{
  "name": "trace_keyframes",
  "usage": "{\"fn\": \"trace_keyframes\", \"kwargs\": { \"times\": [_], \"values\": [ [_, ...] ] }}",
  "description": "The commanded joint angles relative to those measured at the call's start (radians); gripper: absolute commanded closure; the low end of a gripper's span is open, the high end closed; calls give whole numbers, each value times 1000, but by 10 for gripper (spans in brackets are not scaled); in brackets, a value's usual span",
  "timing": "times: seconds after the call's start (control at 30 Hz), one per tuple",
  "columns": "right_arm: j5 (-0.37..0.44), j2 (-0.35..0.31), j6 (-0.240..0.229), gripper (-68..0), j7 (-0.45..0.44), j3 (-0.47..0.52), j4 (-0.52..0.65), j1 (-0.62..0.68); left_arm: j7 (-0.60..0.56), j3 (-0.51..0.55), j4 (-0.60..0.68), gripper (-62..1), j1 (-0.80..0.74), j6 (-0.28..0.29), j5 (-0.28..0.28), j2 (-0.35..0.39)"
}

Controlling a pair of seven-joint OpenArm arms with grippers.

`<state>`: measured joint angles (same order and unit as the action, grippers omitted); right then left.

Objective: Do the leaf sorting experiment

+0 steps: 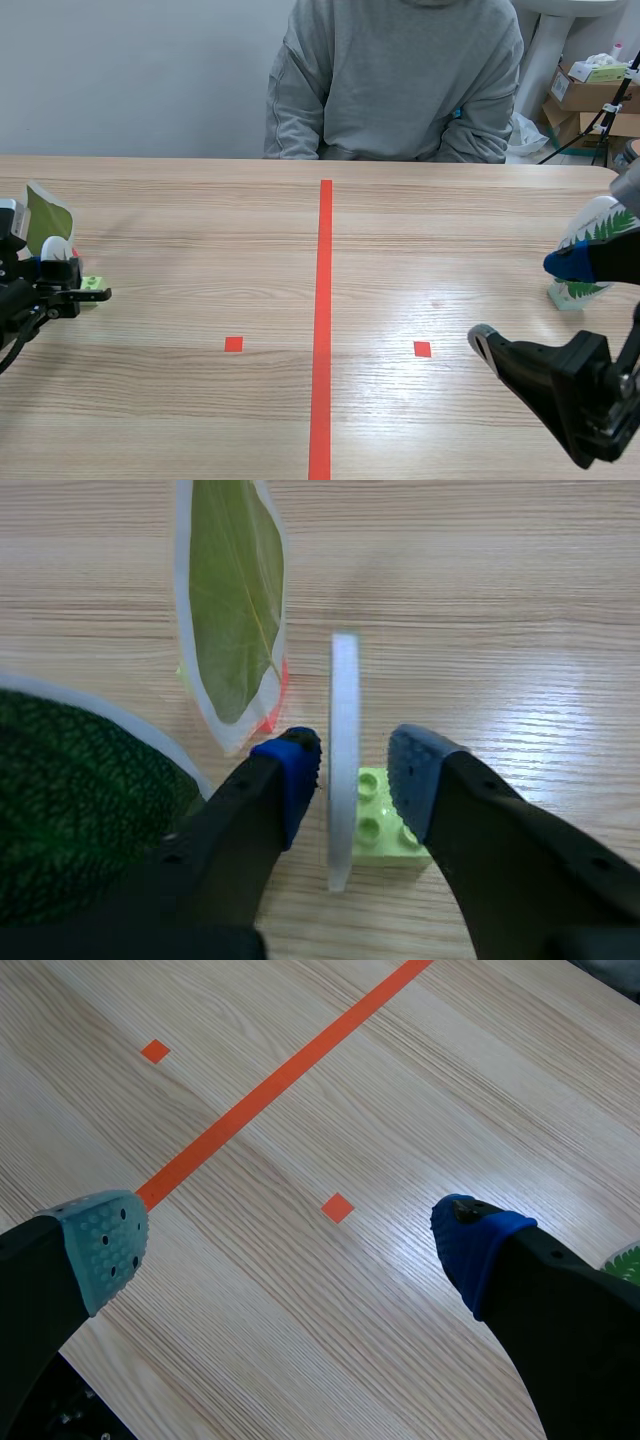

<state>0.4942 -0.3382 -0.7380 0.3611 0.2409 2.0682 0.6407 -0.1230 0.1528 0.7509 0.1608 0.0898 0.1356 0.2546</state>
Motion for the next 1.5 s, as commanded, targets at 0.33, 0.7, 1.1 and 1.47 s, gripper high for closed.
{"fn": "trace_keyframes", "kwargs": {
  "times": [0.33,0.7,1.1,1.47],
  "values": [
    [7,0,-8,-578,-8,6,-1,-10,-19,1,32,-482,-48,2,6,10],
    [7,0,-8,-578,-8,6,-1,-9,-112,17,318,-482,-394,0,7,54],
    [7,0,-8,-578,-8,6,-1,-9,-112,74,932,-482,-921,65,-30,82],
    [7,0,-8,-578,-8,6,-1,-9,-85,74,1316,-482,-1092,249,-35,81]
  ]
}}
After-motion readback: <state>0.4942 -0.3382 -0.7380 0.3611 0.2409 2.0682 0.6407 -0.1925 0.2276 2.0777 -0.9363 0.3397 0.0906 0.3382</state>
